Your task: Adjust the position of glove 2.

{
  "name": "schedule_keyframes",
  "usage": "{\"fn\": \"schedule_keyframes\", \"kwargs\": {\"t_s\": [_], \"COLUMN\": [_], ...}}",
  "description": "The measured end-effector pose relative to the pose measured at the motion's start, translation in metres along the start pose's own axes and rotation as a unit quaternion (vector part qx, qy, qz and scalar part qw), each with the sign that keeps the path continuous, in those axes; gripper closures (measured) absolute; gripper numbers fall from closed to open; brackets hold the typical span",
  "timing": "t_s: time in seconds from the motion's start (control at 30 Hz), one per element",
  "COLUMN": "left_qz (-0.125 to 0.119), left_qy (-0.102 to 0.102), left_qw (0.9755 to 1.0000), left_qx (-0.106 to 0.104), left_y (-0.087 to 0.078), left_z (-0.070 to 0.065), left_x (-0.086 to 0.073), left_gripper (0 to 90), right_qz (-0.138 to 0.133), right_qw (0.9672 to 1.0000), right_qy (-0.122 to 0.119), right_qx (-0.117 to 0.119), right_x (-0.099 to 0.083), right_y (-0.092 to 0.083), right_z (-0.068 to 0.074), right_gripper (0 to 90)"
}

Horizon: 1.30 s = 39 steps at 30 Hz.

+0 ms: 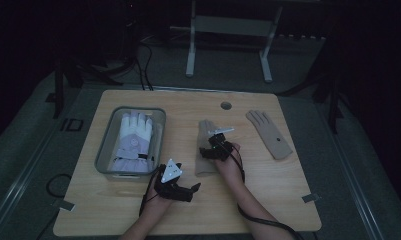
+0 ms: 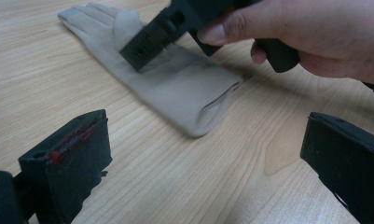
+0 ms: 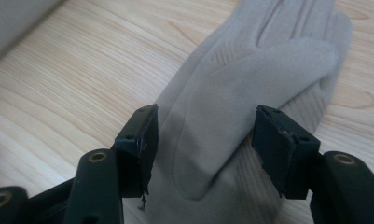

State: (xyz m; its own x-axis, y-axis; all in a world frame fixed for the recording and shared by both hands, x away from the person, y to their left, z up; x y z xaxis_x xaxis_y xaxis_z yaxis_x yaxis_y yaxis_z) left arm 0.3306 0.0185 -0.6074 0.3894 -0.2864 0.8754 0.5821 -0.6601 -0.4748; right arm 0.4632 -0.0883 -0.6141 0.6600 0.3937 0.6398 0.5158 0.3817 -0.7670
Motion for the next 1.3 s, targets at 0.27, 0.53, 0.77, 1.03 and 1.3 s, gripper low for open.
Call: {"fn": "schedule_keyframes", "kwargs": {"t_s": [0.27, 0.53, 0.77, 1.03, 1.3], "left_qz": [-0.001, -0.001, -0.002, -0.005, -0.01], "left_qy": [0.0, -0.002, -0.006, -0.009, -0.011], "left_qw": [1.0, 1.0, 1.0, 0.9999, 0.9999], "left_qx": [-0.003, -0.005, -0.003, -0.001, 0.003], "left_y": [0.0, 0.001, 0.001, 0.0, -0.003], "left_z": [-0.002, -0.001, 0.0, 0.001, 0.002], "left_x": [-0.001, -0.002, -0.002, -0.001, 0.0], "left_gripper": [1.7, 1.7, 1.7, 1.7, 1.7], "right_qz": [-0.027, -0.053, -0.053, -0.052, -0.038], "right_qw": [0.9992, 0.9971, 0.996, 0.9953, 0.996], "right_qy": [-0.014, -0.013, -0.005, 0.005, 0.007], "right_qx": [-0.026, -0.053, -0.072, -0.082, -0.08], "right_x": [0.014, 0.019, 0.01, -0.003, -0.009], "right_y": [-0.021, -0.051, -0.077, -0.096, -0.094], "right_z": [-0.017, -0.077, -0.137, -0.187, -0.218], "right_gripper": [40.3, 41.9, 42.5, 42.9, 43.6]}}
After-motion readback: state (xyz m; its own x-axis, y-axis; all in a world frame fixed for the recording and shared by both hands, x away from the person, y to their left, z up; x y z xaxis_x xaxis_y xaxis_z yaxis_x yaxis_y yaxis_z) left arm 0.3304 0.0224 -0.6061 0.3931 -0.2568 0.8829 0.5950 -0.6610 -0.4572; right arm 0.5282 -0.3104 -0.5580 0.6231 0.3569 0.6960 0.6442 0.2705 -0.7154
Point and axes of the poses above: each handheld gripper's, and its own axes: y roughly forward along the jaws, x roughly out of its top, z roughly to its left, the point moved 8 cm from there along y, roughly forward along the jaws, and after that the axes turned 2 degrees about z, right-handed, at the moved point
